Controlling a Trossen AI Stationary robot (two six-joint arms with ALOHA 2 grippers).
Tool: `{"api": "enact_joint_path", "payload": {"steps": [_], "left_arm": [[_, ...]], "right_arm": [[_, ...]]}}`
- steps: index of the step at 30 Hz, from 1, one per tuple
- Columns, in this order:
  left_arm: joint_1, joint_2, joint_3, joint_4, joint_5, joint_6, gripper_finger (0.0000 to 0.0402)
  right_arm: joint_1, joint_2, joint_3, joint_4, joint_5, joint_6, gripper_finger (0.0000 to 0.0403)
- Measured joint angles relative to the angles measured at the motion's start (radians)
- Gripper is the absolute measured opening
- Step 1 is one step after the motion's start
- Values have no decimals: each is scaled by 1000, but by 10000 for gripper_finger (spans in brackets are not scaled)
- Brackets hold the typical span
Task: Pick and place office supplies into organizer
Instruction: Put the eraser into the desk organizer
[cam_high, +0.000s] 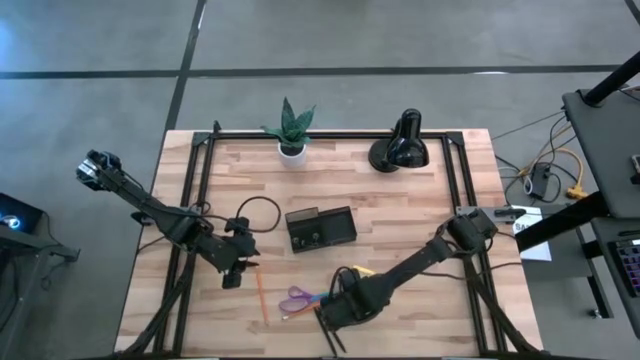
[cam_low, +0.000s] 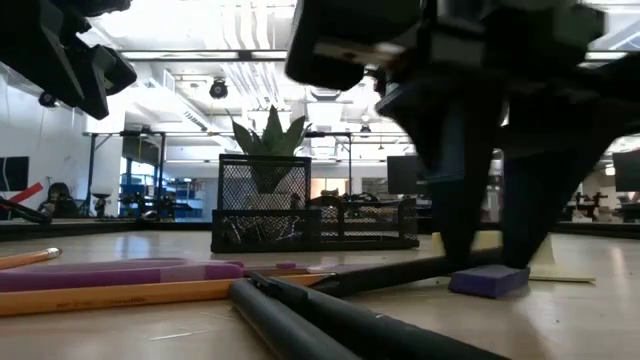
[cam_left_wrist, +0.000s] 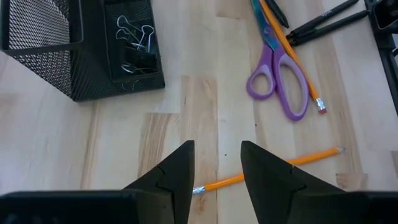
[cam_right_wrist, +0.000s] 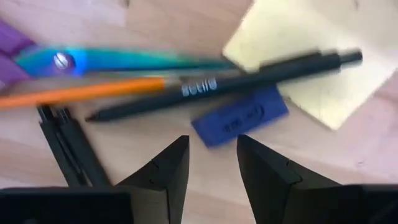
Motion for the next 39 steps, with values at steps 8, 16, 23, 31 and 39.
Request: {"api": "enact_joint_path", "payload": {"steps": [8, 16, 23, 31, 39], "left_arm": [[0, 0, 0, 0, -1, -2, 117], [0, 0, 0, 0, -60, -6, 117], [0, 18, 0, 0, -88, -156, 117], [0, 58, 0, 5, -90, -225, 117], [0, 89, 0, 56, -92, -239, 117]], "right_arm": [[4, -1, 12, -37, 62, -554, 128], [32, -5, 81, -51, 41, -1378, 128], [46, -5, 74, -52, -4, -1762, 128], [18, -6, 65, -57, 0, -1852, 128], [17, -7, 20, -43, -7, -1901, 128]]}}
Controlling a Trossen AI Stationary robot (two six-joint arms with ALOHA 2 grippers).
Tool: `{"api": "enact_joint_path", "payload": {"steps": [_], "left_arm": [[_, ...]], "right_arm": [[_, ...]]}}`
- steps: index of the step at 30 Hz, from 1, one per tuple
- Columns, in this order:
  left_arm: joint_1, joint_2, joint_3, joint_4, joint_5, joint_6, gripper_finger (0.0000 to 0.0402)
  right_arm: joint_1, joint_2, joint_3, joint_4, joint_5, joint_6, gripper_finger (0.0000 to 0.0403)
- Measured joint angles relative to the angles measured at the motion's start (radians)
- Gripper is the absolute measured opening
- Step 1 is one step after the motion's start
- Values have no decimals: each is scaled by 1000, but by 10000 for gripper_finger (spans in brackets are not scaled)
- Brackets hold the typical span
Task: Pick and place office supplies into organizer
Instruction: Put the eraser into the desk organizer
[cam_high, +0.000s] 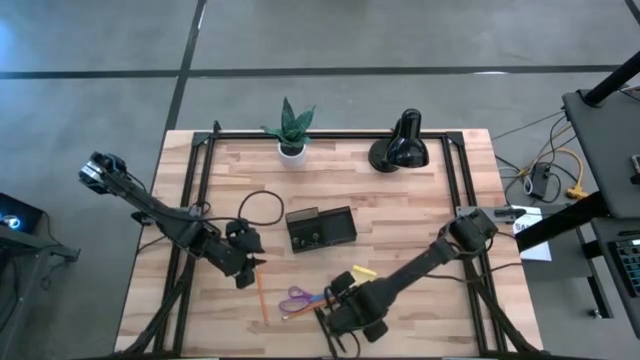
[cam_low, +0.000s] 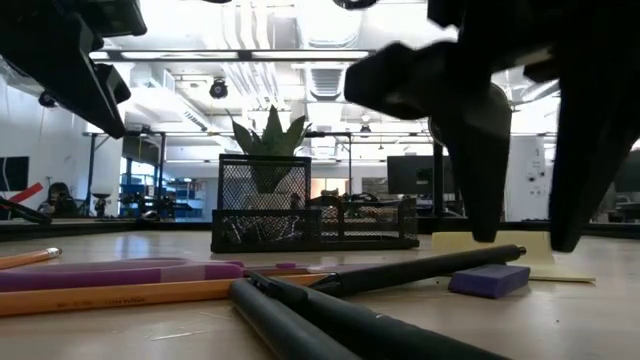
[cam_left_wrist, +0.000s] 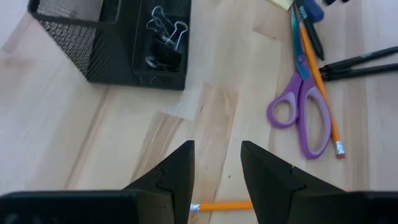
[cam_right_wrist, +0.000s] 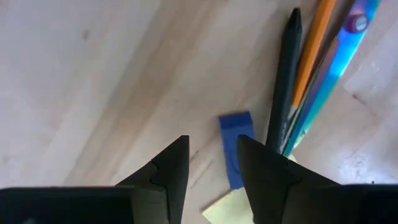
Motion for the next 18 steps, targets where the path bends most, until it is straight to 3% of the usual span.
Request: {"api": "enact_joint_path", "payload": {"steps": [18], "left_arm": [[0, 46, 0, 24, -6, -52, 117]], "right_arm": [[-32, -1, -65, 49, -19, -108, 128]]}}
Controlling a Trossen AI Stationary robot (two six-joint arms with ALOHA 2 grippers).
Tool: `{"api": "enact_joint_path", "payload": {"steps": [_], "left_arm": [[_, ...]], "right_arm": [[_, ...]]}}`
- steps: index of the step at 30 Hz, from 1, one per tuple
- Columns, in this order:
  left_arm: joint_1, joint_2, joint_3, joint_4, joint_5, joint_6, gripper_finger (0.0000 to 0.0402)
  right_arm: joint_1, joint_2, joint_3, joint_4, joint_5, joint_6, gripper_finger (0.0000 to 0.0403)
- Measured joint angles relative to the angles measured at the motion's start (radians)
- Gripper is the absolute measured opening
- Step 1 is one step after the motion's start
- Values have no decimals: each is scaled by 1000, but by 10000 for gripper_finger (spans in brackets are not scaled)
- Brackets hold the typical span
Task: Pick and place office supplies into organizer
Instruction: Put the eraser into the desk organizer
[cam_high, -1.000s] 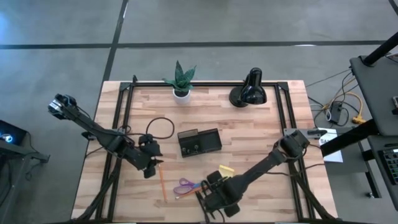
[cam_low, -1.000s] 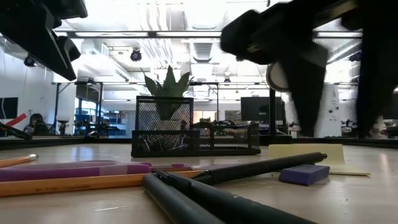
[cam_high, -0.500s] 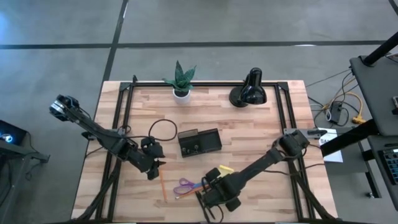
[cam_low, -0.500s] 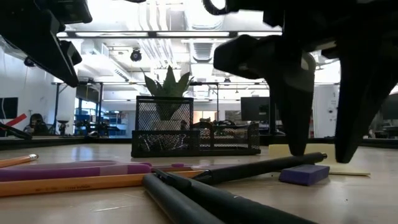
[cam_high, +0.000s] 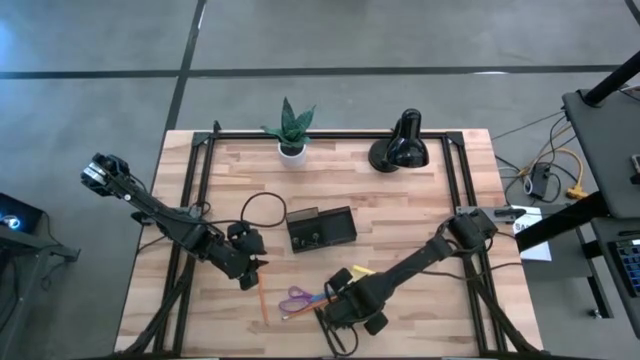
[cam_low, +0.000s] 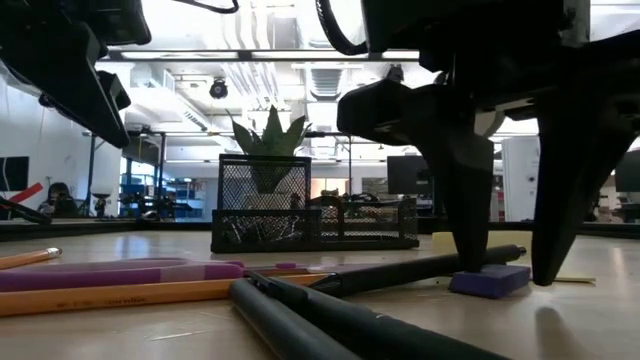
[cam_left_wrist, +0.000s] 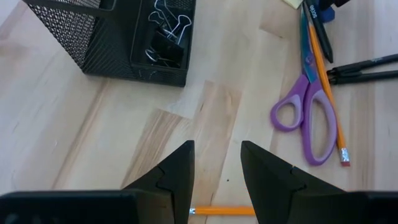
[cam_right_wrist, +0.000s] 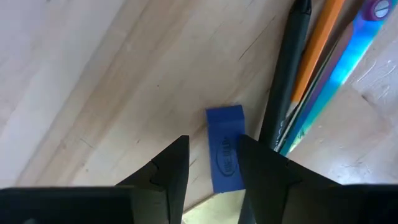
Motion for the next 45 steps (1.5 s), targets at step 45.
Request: {"api": "enact_joint_path", "payload": {"steps": [45], "left_arm": [[0, -1, 0, 45, -21, 2, 117]], "right_arm": [[-72, -14, 13, -37, -1, 41, 15]]}}
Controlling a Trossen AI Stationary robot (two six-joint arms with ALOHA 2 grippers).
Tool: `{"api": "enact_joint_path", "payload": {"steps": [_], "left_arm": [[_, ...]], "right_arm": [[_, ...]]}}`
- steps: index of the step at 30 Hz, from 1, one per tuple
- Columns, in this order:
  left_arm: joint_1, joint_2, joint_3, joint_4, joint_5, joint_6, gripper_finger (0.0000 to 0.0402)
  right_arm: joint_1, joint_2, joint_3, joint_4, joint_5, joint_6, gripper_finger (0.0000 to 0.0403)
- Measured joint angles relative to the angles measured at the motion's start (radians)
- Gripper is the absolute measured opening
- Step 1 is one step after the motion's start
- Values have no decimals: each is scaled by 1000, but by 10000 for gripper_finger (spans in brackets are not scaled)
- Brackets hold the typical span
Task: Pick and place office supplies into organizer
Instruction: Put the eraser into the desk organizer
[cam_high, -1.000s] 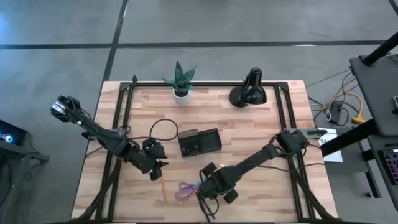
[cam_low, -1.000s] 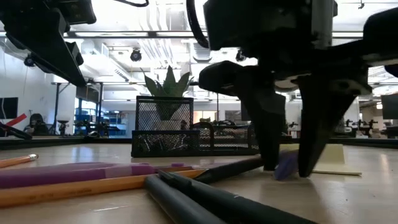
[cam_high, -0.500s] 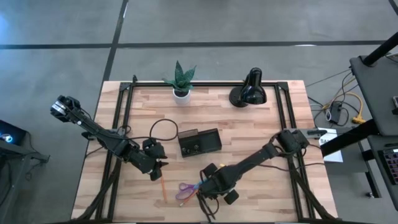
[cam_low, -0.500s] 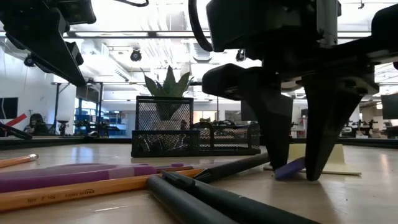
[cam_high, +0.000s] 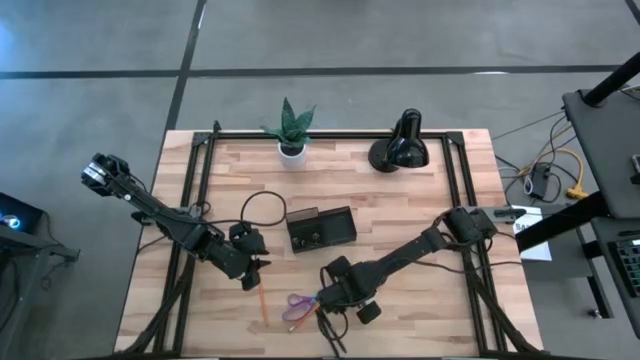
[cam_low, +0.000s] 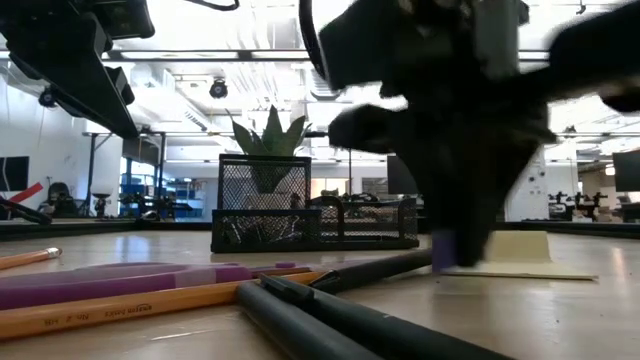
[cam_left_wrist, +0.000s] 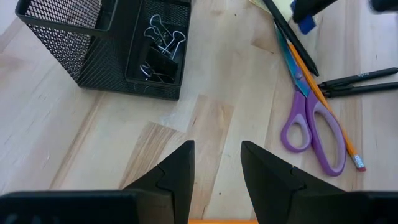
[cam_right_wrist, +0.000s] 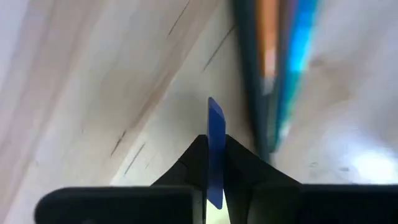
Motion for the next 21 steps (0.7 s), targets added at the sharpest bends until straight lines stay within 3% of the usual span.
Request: {"api": "enact_joint_path", "payload": {"steps": [6, 11, 16, 21], "left_arm": [[0, 0, 0, 0, -9, 0, 117], [0, 0, 0, 1, -18, 0, 117], [0, 0, 0, 4, -19, 0, 117], [0, 0, 0, 12, -19, 0, 117]], "right_arm": [[-37, -93, 3, 17, 77, 107, 17], [-137, -151, 5, 138, 93, 195, 18], [-246, -118, 4, 226, 88, 243, 18], [-296, -75, 5, 353, 87, 152, 18]]}}
